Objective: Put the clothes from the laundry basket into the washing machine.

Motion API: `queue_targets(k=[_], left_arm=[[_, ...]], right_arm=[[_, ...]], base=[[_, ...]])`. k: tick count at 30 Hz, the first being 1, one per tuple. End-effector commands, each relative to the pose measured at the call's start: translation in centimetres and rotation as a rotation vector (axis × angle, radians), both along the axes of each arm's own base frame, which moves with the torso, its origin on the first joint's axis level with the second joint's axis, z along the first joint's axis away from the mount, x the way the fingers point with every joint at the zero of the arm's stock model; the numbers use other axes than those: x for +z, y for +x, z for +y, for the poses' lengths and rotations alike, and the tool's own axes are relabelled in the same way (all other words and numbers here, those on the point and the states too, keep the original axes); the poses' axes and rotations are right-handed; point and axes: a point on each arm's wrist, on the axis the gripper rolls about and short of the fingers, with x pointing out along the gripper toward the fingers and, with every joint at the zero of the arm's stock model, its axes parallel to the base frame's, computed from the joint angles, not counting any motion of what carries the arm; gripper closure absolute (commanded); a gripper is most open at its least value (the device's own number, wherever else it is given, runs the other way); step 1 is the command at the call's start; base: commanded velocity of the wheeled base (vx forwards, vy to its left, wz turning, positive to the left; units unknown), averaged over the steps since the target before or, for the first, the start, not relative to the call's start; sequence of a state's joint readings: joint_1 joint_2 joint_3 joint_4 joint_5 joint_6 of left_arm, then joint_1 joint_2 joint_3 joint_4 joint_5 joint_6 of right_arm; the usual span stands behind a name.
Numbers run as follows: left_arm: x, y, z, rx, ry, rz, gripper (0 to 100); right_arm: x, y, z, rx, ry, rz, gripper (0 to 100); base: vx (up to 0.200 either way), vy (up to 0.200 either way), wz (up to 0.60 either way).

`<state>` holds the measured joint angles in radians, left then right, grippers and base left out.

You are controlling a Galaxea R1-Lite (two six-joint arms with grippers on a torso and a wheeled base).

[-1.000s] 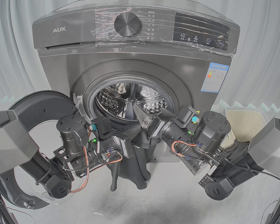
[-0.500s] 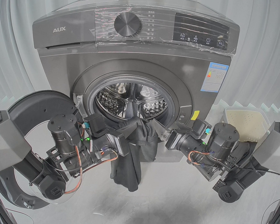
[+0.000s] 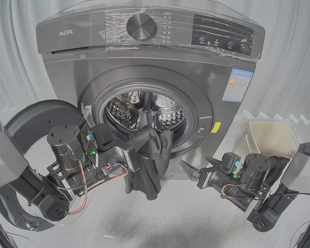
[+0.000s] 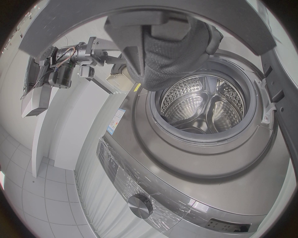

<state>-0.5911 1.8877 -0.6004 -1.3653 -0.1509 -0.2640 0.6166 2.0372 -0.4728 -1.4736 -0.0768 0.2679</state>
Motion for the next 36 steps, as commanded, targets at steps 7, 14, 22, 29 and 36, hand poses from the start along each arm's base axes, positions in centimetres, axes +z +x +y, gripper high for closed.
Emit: queue_targets(k=[7,14,22,29,36], left_arm=[[0.3,-0.1,0.0,-0.002,-0.006,-0.007,100],[0.2,-0.2,0.0,-0.005,-0.004,-0.004,100],[0.2,-0.4,-0.1,-0.008,-0.004,-0.007,100],[0.5,-0.5,0.0,-0.007,-0.008,-0.012,100],[0.2,-0.5,0.0,-0.008,-0.002,-0.004,100]], right_arm=[[-1.9,1.1,1.2,0.061,-0.033,0.017,0],[-1.9,2.4,2.4,0.121,-0.008,-0.011,0],[-2.9,4.0,4.2,0.163,0.015,-0.045,0],[-3.0,5.3,5.2,0.166,0.024,-0.098,0],[-2.7,5.6,5.3,0.183,0.027,-0.113,0]], base=[[0.0,0.0,0.0],[0.0,0.0,0.0],[0.0,0.0,0.0],[0.0,0.0,0.0],[0.0,0.0,0.0]])
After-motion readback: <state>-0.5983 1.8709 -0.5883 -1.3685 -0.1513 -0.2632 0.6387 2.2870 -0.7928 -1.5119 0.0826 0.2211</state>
